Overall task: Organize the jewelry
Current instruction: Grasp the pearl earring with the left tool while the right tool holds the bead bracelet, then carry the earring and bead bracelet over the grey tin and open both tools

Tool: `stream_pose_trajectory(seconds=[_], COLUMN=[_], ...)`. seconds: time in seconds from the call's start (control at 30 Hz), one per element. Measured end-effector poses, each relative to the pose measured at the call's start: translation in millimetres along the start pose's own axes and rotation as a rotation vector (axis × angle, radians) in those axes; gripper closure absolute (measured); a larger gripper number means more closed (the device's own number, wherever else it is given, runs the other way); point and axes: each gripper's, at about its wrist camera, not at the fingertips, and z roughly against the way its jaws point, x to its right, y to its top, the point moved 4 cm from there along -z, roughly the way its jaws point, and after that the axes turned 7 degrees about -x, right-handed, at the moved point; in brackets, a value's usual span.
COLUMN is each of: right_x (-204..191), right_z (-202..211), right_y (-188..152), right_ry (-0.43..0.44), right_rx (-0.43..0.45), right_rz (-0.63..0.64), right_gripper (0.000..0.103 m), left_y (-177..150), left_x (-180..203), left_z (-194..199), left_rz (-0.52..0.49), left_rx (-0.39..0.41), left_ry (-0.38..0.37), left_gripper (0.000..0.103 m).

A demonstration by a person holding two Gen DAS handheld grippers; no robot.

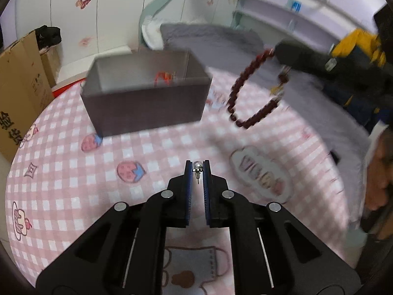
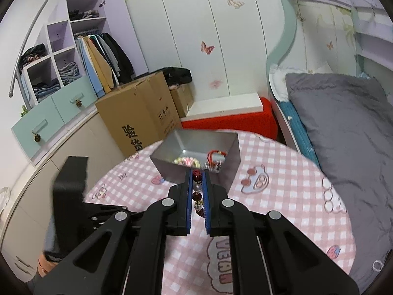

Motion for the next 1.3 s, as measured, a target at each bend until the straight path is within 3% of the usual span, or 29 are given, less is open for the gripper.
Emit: stream_pose_trajectory(seconds=[0.17, 0.33, 0.6, 0.87, 1.3], right_x=[-5, -6, 1, 9, 13], right_z=[3, -13, -55, -87, -91], right_y=[24, 49, 57, 47, 45], right_ry=[-0.008, 0.012, 0.002, -0.004, -0.008], right_rx=[0.039, 0.055, 0.013, -0.056, -0.077], right_rz=[0.03, 0.02, 0.004, -0.014, -0.043], right_gripper=[0.097, 0.097, 0.097, 0.097, 0.094], left_y=[33, 65, 91, 99, 95], left_x=[-11, -25, -60, -71, -70], left_z=[42, 54, 7, -19, -18], left_rz=[0.015, 0.015, 0.096, 0.103, 0.104], left_rx=[0.103, 0.151, 0.078, 0.032, 0.014], left_ry=[-0.053, -0.019, 0.024, 0.058, 0.095], left_gripper=[0.095, 0.095, 0.095, 0.094, 0.094])
